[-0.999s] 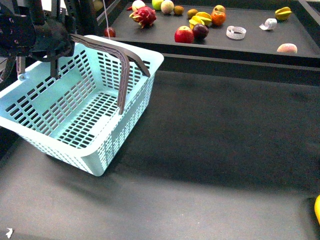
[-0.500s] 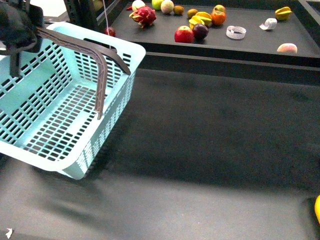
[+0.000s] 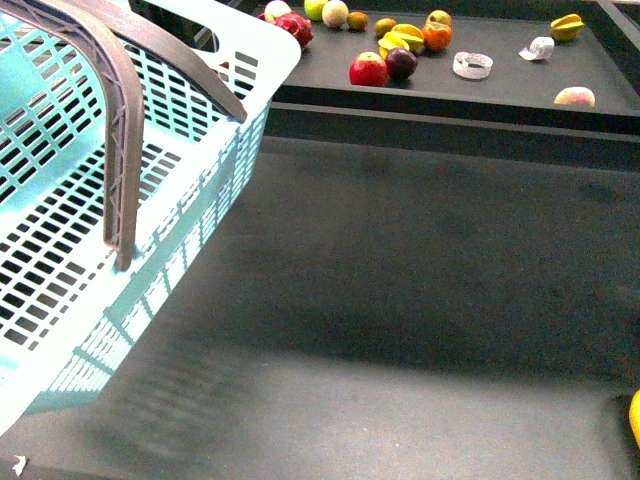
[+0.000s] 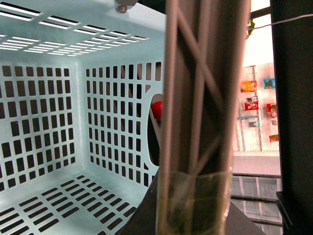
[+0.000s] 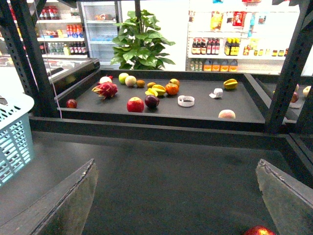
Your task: Pick mango with right arm and hold basket with left
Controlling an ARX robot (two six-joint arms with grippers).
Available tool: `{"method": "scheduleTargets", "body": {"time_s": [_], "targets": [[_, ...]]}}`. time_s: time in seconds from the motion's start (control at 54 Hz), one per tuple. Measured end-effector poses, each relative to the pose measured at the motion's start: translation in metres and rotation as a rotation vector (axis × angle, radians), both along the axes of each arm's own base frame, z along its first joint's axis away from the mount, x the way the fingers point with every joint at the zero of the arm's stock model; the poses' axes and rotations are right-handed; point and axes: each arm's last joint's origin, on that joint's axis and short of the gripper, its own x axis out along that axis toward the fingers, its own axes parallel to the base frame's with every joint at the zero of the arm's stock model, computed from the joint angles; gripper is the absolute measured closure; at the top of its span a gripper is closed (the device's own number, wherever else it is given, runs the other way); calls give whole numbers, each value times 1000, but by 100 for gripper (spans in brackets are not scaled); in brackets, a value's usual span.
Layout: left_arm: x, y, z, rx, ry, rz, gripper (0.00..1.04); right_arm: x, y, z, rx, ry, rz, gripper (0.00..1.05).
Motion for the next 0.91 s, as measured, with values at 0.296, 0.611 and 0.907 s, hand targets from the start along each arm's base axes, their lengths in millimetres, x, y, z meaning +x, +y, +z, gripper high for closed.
{"method": "scheduleTargets", "body": {"time_s": [0.296, 0.611, 0.907], "targets": [[-19, -61, 9, 127, -102, -193, 99, 0, 0, 0, 0, 0, 0, 8], [-13, -143, -18, 333, -135, -529, 99, 0, 0, 0, 0, 0, 0, 8], [1, -172, -25, 526, -216, -644, 99, 0, 0, 0, 0, 0, 0, 8]]}}
